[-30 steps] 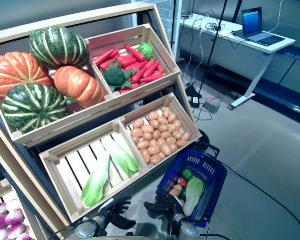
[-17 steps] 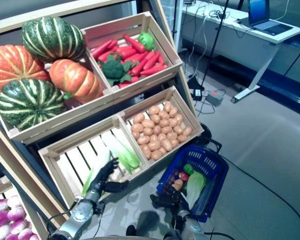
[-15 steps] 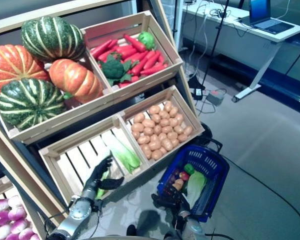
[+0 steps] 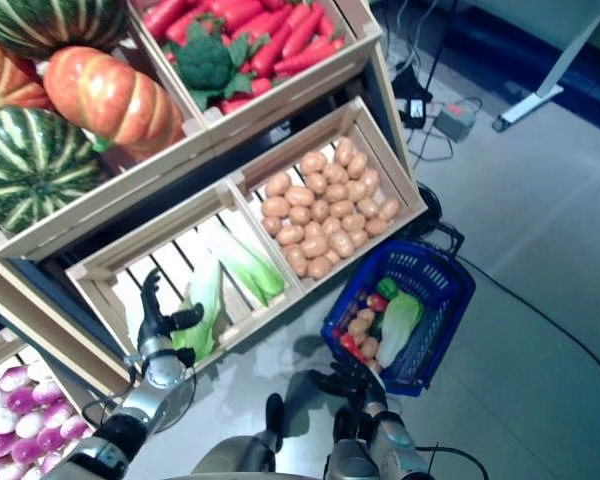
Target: Put vegetables into the basket
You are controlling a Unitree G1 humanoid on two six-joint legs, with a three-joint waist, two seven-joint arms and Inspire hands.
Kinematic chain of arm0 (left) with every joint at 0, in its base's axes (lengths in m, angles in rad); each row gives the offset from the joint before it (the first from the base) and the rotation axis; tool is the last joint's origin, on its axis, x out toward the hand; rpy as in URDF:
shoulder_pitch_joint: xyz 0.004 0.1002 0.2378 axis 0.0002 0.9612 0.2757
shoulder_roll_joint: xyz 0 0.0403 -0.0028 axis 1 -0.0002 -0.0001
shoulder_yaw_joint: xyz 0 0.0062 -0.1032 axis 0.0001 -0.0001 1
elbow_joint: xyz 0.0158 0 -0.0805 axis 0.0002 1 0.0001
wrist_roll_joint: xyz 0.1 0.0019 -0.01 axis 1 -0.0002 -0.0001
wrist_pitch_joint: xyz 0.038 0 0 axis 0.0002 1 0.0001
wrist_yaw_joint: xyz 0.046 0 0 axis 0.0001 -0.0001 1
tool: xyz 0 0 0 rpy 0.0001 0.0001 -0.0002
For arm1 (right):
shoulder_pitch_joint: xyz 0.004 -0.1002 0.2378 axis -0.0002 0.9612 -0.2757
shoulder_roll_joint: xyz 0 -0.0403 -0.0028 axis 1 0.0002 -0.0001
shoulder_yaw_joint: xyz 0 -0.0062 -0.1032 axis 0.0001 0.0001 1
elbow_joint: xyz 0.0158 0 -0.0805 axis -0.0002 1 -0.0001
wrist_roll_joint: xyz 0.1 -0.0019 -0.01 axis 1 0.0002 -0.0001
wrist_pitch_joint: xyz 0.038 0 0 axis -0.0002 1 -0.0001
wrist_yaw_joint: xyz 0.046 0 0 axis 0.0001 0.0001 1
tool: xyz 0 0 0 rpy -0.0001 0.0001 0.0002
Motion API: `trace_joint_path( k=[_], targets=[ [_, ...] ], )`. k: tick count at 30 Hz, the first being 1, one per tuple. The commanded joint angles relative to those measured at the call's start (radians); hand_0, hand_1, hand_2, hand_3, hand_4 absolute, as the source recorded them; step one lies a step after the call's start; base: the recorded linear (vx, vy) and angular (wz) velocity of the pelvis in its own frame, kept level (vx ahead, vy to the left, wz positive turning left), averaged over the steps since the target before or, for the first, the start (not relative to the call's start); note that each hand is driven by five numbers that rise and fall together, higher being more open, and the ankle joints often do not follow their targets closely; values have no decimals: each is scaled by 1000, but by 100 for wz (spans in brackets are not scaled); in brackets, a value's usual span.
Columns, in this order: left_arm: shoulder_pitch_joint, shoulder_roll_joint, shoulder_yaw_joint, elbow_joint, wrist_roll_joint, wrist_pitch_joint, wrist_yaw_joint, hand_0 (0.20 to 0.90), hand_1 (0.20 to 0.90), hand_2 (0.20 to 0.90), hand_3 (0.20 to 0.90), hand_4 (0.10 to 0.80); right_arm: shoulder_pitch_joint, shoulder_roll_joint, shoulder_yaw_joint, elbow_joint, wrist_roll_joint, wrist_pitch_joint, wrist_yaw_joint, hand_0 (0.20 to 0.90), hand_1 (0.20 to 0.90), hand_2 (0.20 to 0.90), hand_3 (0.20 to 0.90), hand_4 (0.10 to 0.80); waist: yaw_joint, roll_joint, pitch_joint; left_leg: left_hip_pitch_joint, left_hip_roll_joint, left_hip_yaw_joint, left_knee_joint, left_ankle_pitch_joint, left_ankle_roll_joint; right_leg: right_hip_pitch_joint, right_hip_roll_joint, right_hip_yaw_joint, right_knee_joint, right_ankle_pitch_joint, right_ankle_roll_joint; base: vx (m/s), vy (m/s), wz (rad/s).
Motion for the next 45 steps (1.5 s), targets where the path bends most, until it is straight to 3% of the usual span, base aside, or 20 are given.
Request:
trace_joint_path(
  k=[1, 7, 15, 36, 45],
  targets=[
    [-184, 60, 82, 35, -7, -94, 86, 900, 900, 900, 900, 800, -76, -3, 28, -113, 42, -103, -26, 900, 900, 900, 900, 800, -31, -54, 57, -41, -40, 6, 107, -98, -19, -95, -16, 9, 172, -81, -101, -131, 38, -27],
    [-312, 134, 101, 74, -6, -100, 95, 900, 900, 900, 900, 800, -143, -20, 35, -136, 57, -113, -44, 900, 900, 900, 900, 800, -46, -79, 117, -175, -44, 32, 280, -134, -26, -235, -26, 27, 353, -133, -119, -111, -2, -13],
    [-393, 162, 103, 98, 2, -82, 114, 900, 900, 900, 900, 800, -186, -23, 27, -118, 93, -113, -48, 900, 900, 900, 900, 800, -54, -96, 149, -284, -42, 45, 410, -170, -21, -342, -27, 48, 483, -174, -132, -31, -2, 2],
    [-615, 359, 111, 180, -28, 73, 152, 900, 900, 900, 900, 800, -203, -67, 13, -188, 110, -63, -70, 900, 900, 900, 900, 800, -98, -131, 206, -556, -8, 100, 748, -303, 14, -623, 0, 133, 792, -246, -140, 10, 35, -6],
    [-701, 385, 106, 254, -105, 159, 164, 900, 900, 900, 900, 800, -225, -73, 13, -191, 113, -60, -86, 900, 900, 900, 900, 800, -110, -135, 220, -626, -2, 103, 799, -316, 22, -690, 10, 139, 825, -240, -138, 12, 45, -2]
  ],
)
